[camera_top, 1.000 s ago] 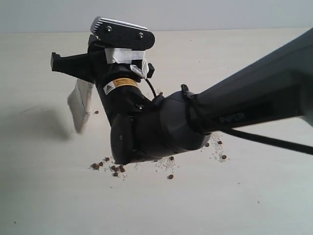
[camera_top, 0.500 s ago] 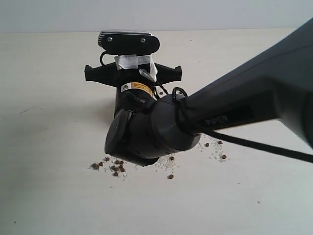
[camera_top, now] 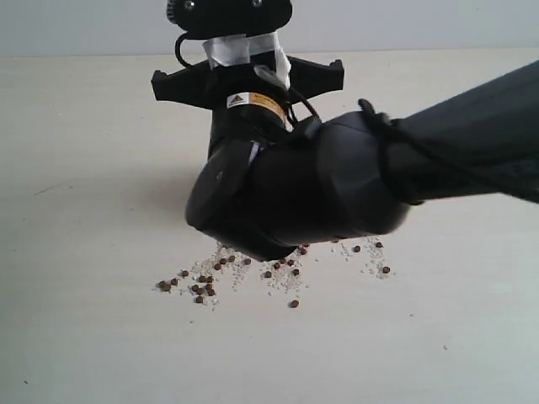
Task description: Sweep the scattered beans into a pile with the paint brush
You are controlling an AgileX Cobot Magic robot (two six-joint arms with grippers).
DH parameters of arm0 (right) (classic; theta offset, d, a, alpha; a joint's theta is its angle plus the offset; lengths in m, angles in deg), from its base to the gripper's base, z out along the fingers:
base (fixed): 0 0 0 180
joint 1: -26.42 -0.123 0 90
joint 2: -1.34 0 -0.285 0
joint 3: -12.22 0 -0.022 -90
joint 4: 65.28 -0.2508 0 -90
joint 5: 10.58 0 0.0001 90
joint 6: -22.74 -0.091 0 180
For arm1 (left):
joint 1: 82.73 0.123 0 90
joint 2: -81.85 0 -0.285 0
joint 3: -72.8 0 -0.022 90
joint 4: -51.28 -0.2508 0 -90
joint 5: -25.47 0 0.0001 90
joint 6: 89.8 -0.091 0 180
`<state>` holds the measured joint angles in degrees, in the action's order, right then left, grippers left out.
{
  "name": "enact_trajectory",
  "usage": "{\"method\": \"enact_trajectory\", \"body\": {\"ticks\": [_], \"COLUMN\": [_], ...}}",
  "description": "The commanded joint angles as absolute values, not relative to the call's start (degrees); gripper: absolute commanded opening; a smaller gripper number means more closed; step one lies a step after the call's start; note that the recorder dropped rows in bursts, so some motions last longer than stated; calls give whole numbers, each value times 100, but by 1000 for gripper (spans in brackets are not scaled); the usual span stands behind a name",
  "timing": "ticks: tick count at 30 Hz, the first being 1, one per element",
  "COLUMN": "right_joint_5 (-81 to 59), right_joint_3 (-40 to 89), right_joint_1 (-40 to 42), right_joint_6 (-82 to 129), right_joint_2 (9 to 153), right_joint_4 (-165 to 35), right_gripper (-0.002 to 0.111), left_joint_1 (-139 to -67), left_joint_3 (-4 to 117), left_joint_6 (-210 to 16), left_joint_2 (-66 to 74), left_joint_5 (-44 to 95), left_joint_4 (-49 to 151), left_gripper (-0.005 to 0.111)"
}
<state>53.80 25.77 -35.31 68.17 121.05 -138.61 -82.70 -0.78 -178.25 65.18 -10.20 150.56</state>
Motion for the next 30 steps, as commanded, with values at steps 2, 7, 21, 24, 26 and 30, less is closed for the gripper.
{"method": "enact_trajectory", "body": {"ticks": [2, 7, 21, 24, 26, 30], "right_joint_5": [5468, 5457, 5420, 5368, 5354, 5314], "right_joint_3": [3450, 4516, 4911, 4911, 4911, 4911], "right_joint_1": [-3793, -4224, -4709, -4709, -4709, -4709], "right_joint_6": [6288, 4599, 1405, 1385, 1621, 2385], "right_joint_2": [11228, 10659, 11553, 11824, 11885, 11890], "right_joint_4": [-13150, -12314, -10731, -10730, -10730, -10947], "right_gripper": [0, 0, 0, 0, 0, 0], "left_joint_1": [-8254, -8254, -8254, -8254, -8254, -8254], "left_joint_3": [-122, -122, -122, -122, -122, -122], "left_joint_6": [-17787, -17787, -17787, -17787, -17787, -17787], "left_joint_2": [6569, 6569, 6569, 6569, 6569, 6569], "left_joint_5": [-1023, -1023, -1012, -1012, -1012, -1012], "left_joint_4": [15122, 15122, 15122, 15122, 15122, 15122], "left_gripper": [0, 0, 0, 0, 0, 0]}}
